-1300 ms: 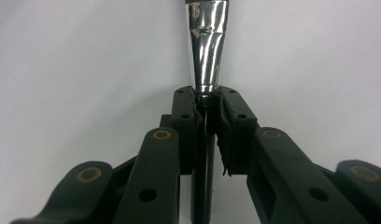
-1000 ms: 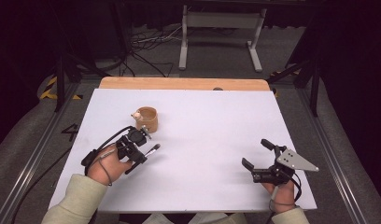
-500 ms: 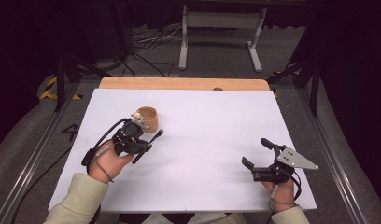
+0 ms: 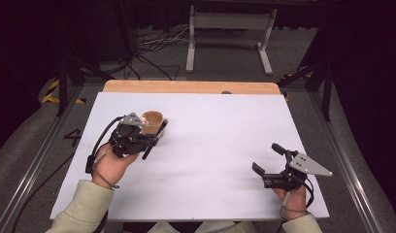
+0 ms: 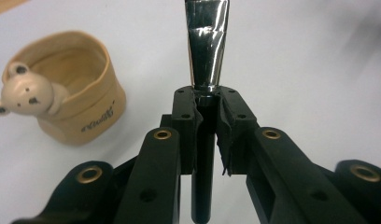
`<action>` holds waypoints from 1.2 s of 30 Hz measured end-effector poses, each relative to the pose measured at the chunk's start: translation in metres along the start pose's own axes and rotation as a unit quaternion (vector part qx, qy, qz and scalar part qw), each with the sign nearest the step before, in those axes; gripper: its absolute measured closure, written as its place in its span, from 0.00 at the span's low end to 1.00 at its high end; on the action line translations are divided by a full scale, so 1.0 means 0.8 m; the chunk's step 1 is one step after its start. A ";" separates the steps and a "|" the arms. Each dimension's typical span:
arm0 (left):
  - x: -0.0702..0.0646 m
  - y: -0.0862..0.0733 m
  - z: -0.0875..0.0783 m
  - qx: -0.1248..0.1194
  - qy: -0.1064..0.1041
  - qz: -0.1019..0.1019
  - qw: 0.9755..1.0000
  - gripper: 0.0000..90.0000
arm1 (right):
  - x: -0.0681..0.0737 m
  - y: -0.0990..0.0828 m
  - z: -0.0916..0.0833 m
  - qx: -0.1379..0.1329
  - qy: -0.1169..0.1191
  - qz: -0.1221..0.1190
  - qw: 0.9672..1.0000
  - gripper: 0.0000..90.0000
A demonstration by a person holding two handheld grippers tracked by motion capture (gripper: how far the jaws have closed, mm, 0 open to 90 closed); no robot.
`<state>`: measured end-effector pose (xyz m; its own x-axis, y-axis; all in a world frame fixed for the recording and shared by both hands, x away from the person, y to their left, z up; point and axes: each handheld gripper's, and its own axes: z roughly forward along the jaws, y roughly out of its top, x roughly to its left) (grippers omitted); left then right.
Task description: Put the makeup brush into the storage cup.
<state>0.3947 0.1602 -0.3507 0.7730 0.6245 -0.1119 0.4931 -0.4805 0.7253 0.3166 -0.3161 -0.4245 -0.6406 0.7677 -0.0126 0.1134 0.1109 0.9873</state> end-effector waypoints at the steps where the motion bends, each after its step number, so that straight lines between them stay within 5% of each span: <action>1: 0.000 0.000 -0.001 -0.008 -0.004 -0.001 1.000 0.87 | 0.000 0.000 0.000 0.000 0.000 0.000 1.000 0.00; 9: -0.002 -0.001 -0.011 -0.079 0.001 0.014 0.997 0.87 | -0.001 -0.001 0.000 0.002 0.000 0.000 1.000 0.00; 14: -0.001 0.000 -0.012 -0.119 0.001 0.028 0.993 0.87 | -0.001 -0.001 0.000 0.002 0.002 0.000 1.000 0.00; 22: 0.002 0.002 -0.013 -0.177 0.013 0.015 0.984 0.87 | -0.002 -0.001 -0.001 0.003 0.003 0.001 1.000 0.00; 31: 0.002 0.010 -0.003 -0.202 0.042 -0.003 0.979 0.87 | -0.003 0.000 -0.002 0.000 0.003 0.004 1.000 0.00; 36: 0.010 0.019 -0.006 -0.226 0.046 -0.012 0.973 0.87 | -0.004 0.001 -0.003 -0.005 0.006 0.011 1.000 0.00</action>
<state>0.4062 0.1610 -0.3374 0.7142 0.6946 -0.0861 0.2687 -0.1585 0.9501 0.3165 -0.3199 -0.4230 -0.6470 0.7625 0.0100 0.1194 0.0884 0.9889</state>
